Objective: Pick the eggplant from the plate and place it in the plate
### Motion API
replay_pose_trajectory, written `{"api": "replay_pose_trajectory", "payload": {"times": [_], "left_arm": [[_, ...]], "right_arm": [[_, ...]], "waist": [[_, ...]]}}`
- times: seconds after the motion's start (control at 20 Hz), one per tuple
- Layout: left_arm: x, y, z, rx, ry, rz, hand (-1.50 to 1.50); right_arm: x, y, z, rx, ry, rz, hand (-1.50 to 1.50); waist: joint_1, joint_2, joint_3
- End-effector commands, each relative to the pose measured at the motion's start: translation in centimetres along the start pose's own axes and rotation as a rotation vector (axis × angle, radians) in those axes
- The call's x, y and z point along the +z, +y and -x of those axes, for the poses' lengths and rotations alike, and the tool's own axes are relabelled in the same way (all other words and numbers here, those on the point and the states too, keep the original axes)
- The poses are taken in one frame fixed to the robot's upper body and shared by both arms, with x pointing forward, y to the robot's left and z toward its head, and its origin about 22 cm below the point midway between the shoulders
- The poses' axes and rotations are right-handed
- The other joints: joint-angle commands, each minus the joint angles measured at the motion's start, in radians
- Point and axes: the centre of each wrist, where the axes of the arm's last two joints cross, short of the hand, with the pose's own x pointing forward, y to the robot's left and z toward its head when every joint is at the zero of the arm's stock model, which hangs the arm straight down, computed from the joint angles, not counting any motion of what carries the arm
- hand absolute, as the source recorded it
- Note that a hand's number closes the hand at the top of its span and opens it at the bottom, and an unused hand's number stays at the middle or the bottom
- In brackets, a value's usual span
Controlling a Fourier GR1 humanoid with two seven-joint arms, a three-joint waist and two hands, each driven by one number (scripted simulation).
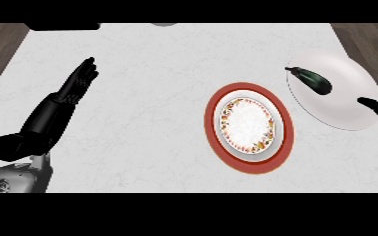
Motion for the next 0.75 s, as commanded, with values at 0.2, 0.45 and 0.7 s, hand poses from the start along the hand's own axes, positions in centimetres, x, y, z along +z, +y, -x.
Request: {"api": "replay_pose_trajectory", "payload": {"times": [0.2, 0.45, 0.7], "left_arm": [[-1.1, -1.7, -0.4, -0.013, -0.001, 0.000, 0.00], [0.3, 0.1, -1.3, -0.011, -0.003, 0.032, 0.00], [0.4, -0.8, -1.6, -0.013, -0.002, 0.003, 0.00]], "right_arm": [[2.6, -8.1, -1.0, -0.030, -0.027, -0.040, -1.50], [5.4, -10.0, 1.2, -0.014, -0.023, -0.032, -1.50], [6.4, -10.8, -1.2, -0.010, -0.041, -0.125, -1.50]], "waist": [[0.010, 0.004, 0.000], [0.016, 0.004, 0.000], [0.014, 0.003, 0.000]]}}
